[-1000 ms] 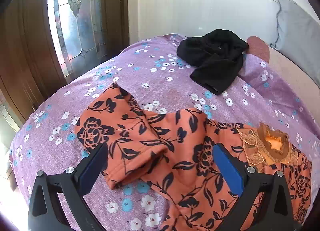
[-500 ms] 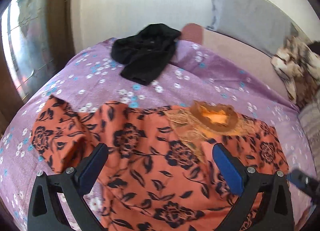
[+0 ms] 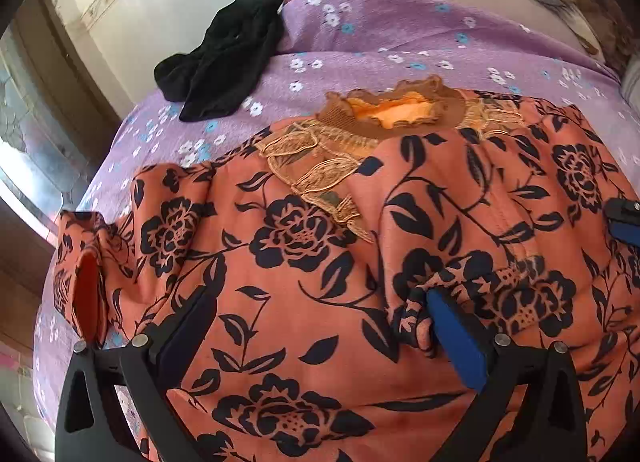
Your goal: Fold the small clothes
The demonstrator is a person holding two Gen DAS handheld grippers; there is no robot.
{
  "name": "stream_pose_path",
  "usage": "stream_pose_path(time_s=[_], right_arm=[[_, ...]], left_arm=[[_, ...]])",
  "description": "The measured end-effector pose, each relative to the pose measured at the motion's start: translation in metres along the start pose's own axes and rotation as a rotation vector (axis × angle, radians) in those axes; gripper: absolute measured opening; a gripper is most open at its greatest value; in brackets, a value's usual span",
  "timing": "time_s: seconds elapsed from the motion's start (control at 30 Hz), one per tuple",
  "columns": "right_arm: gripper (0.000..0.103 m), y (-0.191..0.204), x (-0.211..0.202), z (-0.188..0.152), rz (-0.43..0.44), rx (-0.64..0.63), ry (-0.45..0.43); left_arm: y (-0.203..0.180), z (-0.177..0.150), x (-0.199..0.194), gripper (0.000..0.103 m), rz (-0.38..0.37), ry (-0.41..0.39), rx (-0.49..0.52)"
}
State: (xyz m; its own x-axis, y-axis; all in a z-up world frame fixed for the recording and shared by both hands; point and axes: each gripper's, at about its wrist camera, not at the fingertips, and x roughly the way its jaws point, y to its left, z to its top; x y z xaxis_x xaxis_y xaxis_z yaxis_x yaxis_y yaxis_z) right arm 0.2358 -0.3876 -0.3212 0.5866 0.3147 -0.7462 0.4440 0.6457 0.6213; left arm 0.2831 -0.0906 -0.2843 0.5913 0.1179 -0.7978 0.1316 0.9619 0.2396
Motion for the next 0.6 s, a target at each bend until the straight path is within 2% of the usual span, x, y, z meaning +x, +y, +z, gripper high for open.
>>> stream_pose_path(time_s=[0.07,0.17,0.27,0.37,0.43,0.5,0.6], right_arm=[[0.032,0.004,0.000,0.002,-0.013,-0.023,0.016],[0.032,0.002,0.000,0.002,-0.006,-0.015,0.020],[0.033,0.002,-0.001,0.001,-0.005,-0.014,0.023],[0.033,0.005,-0.004,-0.001,-0.017,-0.022,0.010],[0.034,0.016,-0.008,-0.003,0.010,-0.055,-0.013],[0.034,0.042,-0.012,-0.010,0.081,-0.158,-0.030],[0.034,0.089,-0.011,-0.036,0.053,-0.403,-0.077]], left_arm=[[0.014,0.002,0.001,0.103,0.032,0.007,-0.048],[0.048,0.008,-0.004,0.103,0.175,-0.029,-0.140],[0.095,0.012,-0.010,0.103,0.246,-0.028,-0.263],[0.133,0.006,-0.013,0.103,0.217,-0.020,-0.396],[0.144,0.003,-0.012,0.103,0.180,0.000,-0.441],[0.148,0.003,-0.013,0.103,0.185,0.003,-0.457],[0.161,0.003,-0.012,0.103,0.229,0.010,-0.472]])
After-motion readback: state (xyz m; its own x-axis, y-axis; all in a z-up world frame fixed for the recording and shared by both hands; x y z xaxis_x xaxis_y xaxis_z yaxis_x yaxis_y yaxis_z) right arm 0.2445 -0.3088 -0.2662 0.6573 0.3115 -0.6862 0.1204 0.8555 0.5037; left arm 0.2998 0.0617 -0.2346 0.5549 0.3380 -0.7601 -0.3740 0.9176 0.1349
